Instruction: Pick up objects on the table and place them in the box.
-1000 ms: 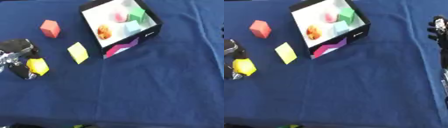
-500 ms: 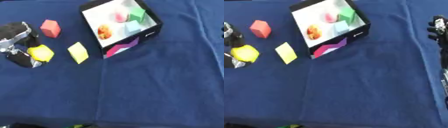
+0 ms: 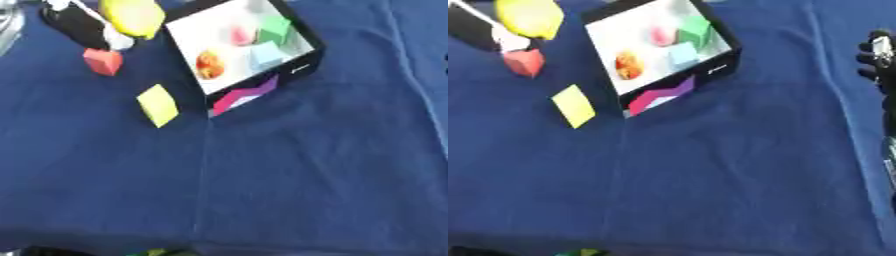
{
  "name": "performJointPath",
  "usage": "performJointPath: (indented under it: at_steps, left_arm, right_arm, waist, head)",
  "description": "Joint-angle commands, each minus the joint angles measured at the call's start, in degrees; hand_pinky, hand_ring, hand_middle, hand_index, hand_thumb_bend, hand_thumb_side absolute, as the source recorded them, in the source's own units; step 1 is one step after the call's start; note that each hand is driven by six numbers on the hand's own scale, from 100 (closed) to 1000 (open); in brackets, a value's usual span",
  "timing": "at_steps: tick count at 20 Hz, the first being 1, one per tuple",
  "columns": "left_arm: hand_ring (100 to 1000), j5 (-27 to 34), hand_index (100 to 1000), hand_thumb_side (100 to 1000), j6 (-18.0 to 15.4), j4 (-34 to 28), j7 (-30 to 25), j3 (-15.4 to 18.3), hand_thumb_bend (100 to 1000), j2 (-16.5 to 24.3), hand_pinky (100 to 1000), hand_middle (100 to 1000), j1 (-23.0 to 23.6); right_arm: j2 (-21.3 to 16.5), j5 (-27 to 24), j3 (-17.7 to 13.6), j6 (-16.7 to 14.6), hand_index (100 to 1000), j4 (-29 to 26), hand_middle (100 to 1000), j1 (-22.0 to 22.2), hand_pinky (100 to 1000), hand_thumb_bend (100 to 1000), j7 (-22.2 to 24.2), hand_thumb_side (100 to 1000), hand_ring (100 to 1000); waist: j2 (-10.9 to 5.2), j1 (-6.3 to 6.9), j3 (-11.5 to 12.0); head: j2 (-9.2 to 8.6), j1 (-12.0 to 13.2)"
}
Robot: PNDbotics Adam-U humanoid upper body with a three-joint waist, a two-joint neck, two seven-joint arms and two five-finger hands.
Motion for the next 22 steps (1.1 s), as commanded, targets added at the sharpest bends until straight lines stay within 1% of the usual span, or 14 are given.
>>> performJointPath:
  at_steps: [1, 4, 6, 8, 10, 12, 14, 15, 16, 17, 18, 19, 21, 22]
  left_arm:
    - [465, -5.49, 459, 100, -3.65, 10.11, 1.09, -0.67, 527, -7.03, 507, 369, -3.81]
    - [469, -10.98, 464, 100, -7.72, 20.07, 3.76, -0.23, 549, -12.46, 512, 368, -5.78]
    - [471, -14.00, 468, 100, -10.04, 25.34, 5.81, 0.68, 534, -15.25, 515, 372, -6.35]
    - [483, -16.46, 480, 100, -11.59, 29.67, 7.76, 1.98, 535, -17.56, 535, 386, -6.56]
    - [492, -18.36, 495, 100, -12.58, 32.51, 9.40, 3.03, 533, -18.92, 549, 398, -6.64]
    - [511, -19.32, 524, 100, -13.03, 34.09, 10.74, 3.88, 519, -19.54, 570, 424, -6.53]
    - [590, -19.67, 615, 100, -13.25, 34.79, 11.56, 4.23, 536, -19.67, 649, 512, -6.36]
    - [667, -19.76, 700, 100, -13.37, 35.00, 11.65, 4.27, 520, -19.67, 723, 591, -6.24]
    - [736, -19.77, 763, 100, -13.46, 35.10, 11.56, 4.31, 502, -19.62, 786, 665, -6.16]
    - [769, -19.80, 798, 100, -13.48, 35.01, 11.43, 4.35, 492, -19.54, 822, 713, -6.11]
    - [786, -19.77, 826, 100, -13.34, 34.80, 11.28, 4.51, 466, -19.45, 844, 738, -6.04]
    - [787, -19.63, 840, 100, -13.15, 34.52, 11.13, 4.71, 449, -19.37, 846, 740, -5.98]
    - [790, -19.19, 849, 139, -12.86, 33.95, 10.87, 4.87, 450, -19.17, 849, 745, -5.90]
    - [789, -18.95, 851, 145, -12.78, 33.73, 10.80, 4.88, 433, -19.10, 847, 744, -5.84]
  right_arm:
    - [-0.24, -0.52, -0.44, -0.36, 847, -0.64, 762, -0.80, 837, 100, 0.09, 776, 830]
    - [0.15, -0.75, -0.30, -0.34, 847, -0.59, 762, -1.15, 836, 100, 0.08, 780, 830]
    - [0.36, -0.79, -0.12, -0.29, 847, -0.57, 760, -1.45, 837, 100, 0.18, 781, 829]
    - [0.62, -0.82, 0.07, -0.24, 847, -0.58, 761, -1.78, 837, 100, 0.42, 780, 830]
    - [0.81, -0.86, 0.13, -0.21, 846, -0.59, 761, -2.03, 838, 100, 0.53, 780, 830]
    - [0.91, -0.90, 0.12, -0.20, 846, -0.59, 761, -2.20, 838, 100, 0.54, 780, 830]
    - [0.92, -0.95, 0.14, -0.19, 846, -0.59, 760, -2.25, 838, 100, 0.57, 781, 830]
    - [0.90, -0.95, 0.18, -0.18, 845, -0.58, 761, -2.25, 838, 100, 0.61, 780, 830]
    - [0.89, -0.91, 0.23, -0.16, 846, -0.57, 761, -2.24, 838, 100, 0.67, 781, 830]
    - [0.88, -0.86, 0.27, -0.13, 846, -0.56, 761, -2.22, 838, 100, 0.73, 782, 830]
    - [0.86, -0.81, 0.28, -0.11, 846, -0.56, 761, -2.19, 838, 100, 0.76, 782, 830]
    - [0.84, -0.76, 0.28, -0.10, 846, -0.56, 761, -2.16, 838, 100, 0.77, 782, 830]
    - [0.82, -0.72, 0.24, -0.07, 846, -0.55, 761, -2.11, 838, 100, 0.71, 782, 830]
    - [0.80, -0.72, 0.23, -0.06, 846, -0.56, 761, -2.10, 838, 100, 0.69, 782, 830]
  waist:
    - [-2.26, -1.31, -0.29]
    - [-2.07, -1.62, -0.82]
    - [-1.90, -1.78, -1.23]
    - [-1.77, -1.95, -1.65]
    - [-1.68, -2.05, -1.92]
    - [-1.62, -2.07, -2.02]
    - [-1.58, -2.06, -2.04]
    - [-1.56, -2.08, -2.04]
    - [-1.54, -2.09, -2.03]
    - [-1.53, -2.11, -2.01]
    - [-1.52, -2.12, -1.99]
    - [-1.51, -2.13, -1.97]
    - [-1.51, -2.14, -1.94]
    - [-1.51, -2.13, -1.92]
  head:
    - [0.13, 0.67]
    - [-0.25, 1.06]
    - [-0.48, 1.34]
    - [-0.62, 1.62]
    - [-0.75, 1.82]
    - [-0.92, 1.90]
    - [-0.90, 1.88]
    - [-0.89, 1.85]
    - [-0.88, 1.84]
    - [-0.85, 1.83]
    - [-0.81, 1.82]
    - [-0.82, 1.82]
    - [-0.80, 1.73]
    - [-0.84, 1.74]
